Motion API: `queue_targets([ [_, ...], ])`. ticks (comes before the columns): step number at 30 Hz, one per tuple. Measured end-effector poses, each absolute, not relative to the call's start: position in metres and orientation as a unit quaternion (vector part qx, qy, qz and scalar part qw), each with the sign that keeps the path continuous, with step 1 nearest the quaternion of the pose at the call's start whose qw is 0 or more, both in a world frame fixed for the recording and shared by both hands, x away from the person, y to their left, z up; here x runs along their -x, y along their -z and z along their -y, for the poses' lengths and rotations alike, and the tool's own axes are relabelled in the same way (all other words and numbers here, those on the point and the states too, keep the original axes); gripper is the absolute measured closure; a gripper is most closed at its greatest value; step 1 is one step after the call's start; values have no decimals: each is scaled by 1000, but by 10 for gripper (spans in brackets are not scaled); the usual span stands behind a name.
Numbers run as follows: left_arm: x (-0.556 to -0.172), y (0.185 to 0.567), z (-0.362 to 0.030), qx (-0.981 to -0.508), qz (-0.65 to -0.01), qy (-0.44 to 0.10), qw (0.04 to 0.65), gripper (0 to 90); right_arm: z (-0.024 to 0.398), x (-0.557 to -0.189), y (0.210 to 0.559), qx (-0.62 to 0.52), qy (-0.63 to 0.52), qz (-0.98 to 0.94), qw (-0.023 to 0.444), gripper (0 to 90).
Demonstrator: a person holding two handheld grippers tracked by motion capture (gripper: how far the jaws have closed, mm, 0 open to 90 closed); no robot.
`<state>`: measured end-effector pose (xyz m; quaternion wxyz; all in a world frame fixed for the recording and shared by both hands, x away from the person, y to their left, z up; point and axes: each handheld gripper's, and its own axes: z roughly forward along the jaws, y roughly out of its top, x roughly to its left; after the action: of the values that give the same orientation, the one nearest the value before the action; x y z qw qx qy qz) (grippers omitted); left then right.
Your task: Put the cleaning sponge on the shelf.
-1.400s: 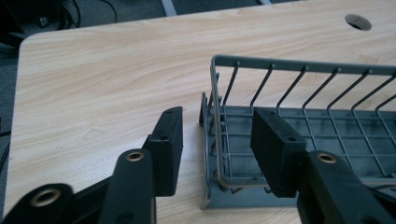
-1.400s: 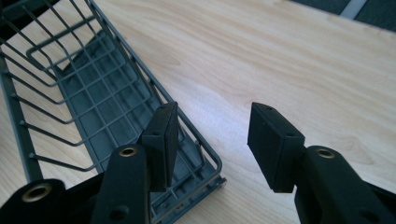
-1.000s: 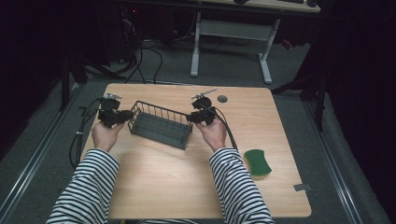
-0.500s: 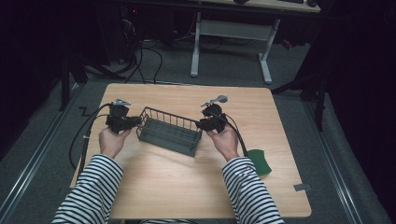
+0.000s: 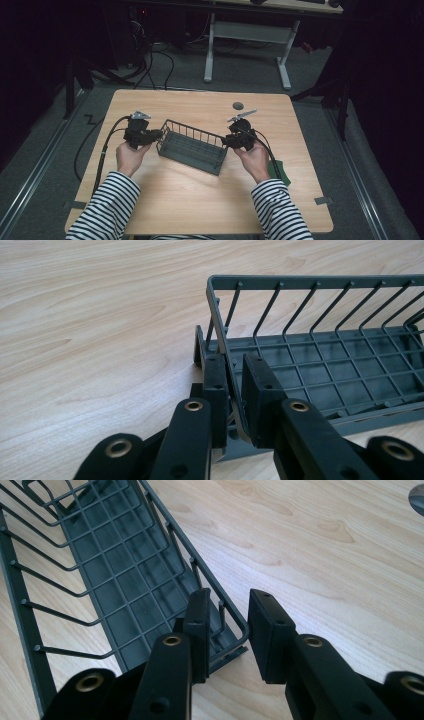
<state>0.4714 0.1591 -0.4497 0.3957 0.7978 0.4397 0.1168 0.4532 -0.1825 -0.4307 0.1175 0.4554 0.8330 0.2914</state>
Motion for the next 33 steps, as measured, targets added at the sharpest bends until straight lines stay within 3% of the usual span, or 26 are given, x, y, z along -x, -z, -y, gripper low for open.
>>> queue_targets([
  [18,-458,451,-149,-801,-423,-115,408,799,197,-435,430,-464,-291,-829,114,691],
  [21,-456,451,-150,-799,-418,-121,415,722,199,-433,430,-465,-290,-829,116,615],
  [28,-450,450,-160,-785,-421,-136,434,439,209,-425,423,-474,-310,-814,132,434],
  [33,-441,443,-167,-779,-413,-144,450,354,218,-416,413,-479,-339,-798,140,404],
])
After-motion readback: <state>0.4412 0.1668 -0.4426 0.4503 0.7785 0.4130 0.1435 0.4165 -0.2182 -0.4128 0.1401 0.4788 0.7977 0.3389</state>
